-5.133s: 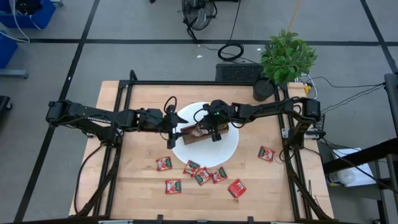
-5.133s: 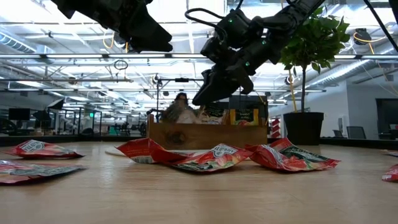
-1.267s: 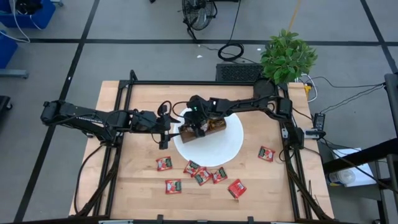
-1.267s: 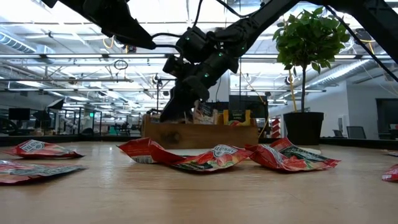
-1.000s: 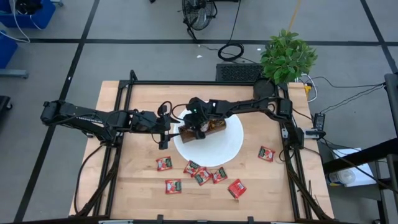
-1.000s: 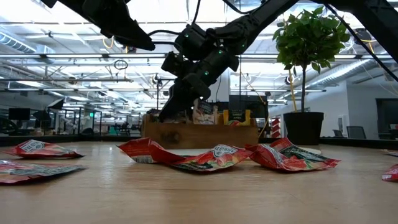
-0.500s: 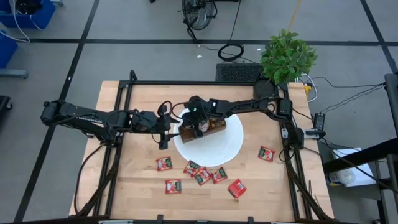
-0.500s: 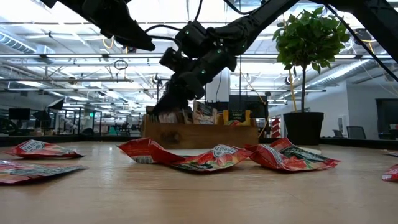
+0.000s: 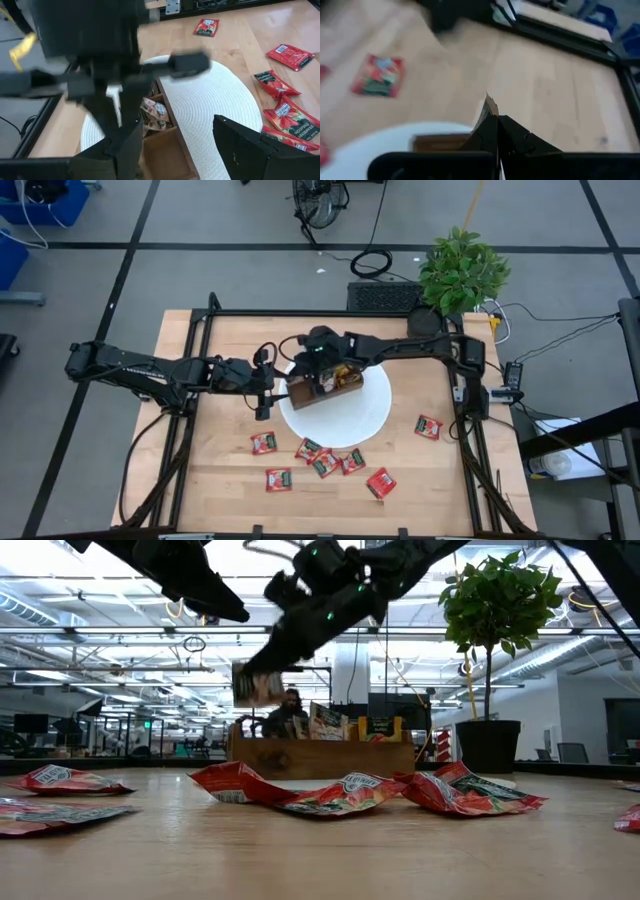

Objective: Pick & Place Tea
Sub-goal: Put the brown tea bag into the middle section of the wooden organizer

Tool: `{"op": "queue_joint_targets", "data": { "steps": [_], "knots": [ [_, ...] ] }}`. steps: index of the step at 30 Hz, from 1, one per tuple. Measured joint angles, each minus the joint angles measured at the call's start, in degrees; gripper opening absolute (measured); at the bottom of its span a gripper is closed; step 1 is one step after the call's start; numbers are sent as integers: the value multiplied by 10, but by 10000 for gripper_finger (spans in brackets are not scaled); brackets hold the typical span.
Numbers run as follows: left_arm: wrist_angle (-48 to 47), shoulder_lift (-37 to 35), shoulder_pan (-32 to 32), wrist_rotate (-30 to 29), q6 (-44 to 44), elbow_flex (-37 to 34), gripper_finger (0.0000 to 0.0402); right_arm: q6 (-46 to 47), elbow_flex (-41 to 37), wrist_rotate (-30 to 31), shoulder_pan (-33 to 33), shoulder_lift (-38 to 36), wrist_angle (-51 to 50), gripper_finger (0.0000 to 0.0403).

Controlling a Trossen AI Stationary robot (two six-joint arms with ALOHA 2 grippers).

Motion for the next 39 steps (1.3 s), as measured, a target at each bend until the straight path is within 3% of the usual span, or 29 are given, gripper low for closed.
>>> {"op": "queue_joint_targets", "data": {
  "steps": [4,7,11,14,17,28,39],
  "knots": [
    [-4,0,0,0,0,0,241,39,-14,-58,1,-30,-17,0],
    [-4,0,0,0,0,0,241,72,-100,-60,2,-76,65,0],
    [-3,0,0,0,0,0,241,161,-290,-41,-1,-158,334,0],
    [11,0,0,0,7,-9,241,185,-426,49,8,-192,569,0],
    [46,0,4,-3,19,-25,241,196,-490,107,17,-190,678,0],
    [78,0,16,-3,-7,-34,241,233,-497,152,18,-82,721,0],
    [75,0,16,-3,-16,-34,241,226,-498,199,40,-33,716,0]
  ]
}}
